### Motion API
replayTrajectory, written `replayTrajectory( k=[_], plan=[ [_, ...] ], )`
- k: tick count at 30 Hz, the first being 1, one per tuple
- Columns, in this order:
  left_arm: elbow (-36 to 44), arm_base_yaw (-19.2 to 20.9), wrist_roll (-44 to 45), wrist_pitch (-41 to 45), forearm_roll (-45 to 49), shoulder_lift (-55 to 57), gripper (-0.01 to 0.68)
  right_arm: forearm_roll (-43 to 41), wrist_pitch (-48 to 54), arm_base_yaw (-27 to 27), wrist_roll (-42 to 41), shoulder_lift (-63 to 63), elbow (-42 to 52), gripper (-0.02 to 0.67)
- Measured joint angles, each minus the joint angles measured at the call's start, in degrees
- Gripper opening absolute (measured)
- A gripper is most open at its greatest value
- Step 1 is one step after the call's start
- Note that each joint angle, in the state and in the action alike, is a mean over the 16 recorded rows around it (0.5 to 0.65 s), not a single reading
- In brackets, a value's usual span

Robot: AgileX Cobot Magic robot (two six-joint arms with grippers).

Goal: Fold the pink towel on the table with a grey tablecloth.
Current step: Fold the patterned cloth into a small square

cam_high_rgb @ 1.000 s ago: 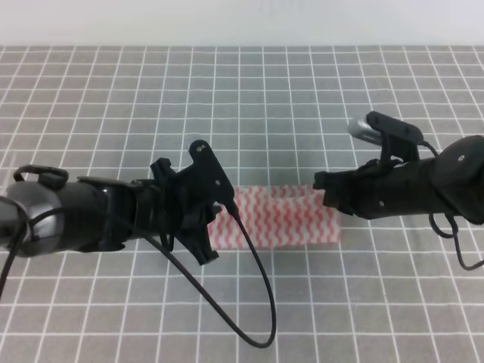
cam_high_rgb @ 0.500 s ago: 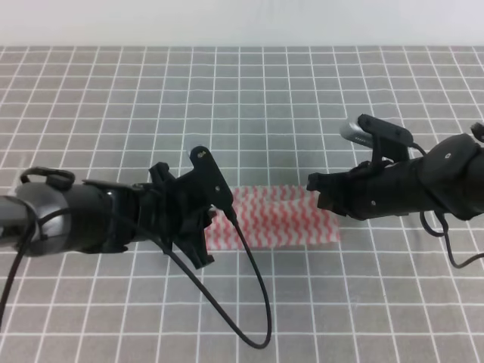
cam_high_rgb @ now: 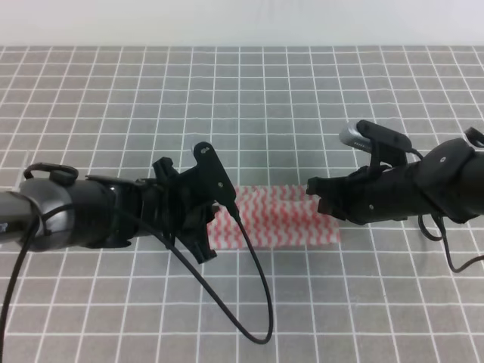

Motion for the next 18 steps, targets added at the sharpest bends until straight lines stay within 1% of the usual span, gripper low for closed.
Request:
replayTrajectory(
  k=[18],
  plan=[
    [-0.5, 0.0, 0.4, 1.2, -0.2, 1.0, -0.002, 0.6, -0.5, 0.0, 0.0, 0.6, 0.0, -0.013]
  ],
)
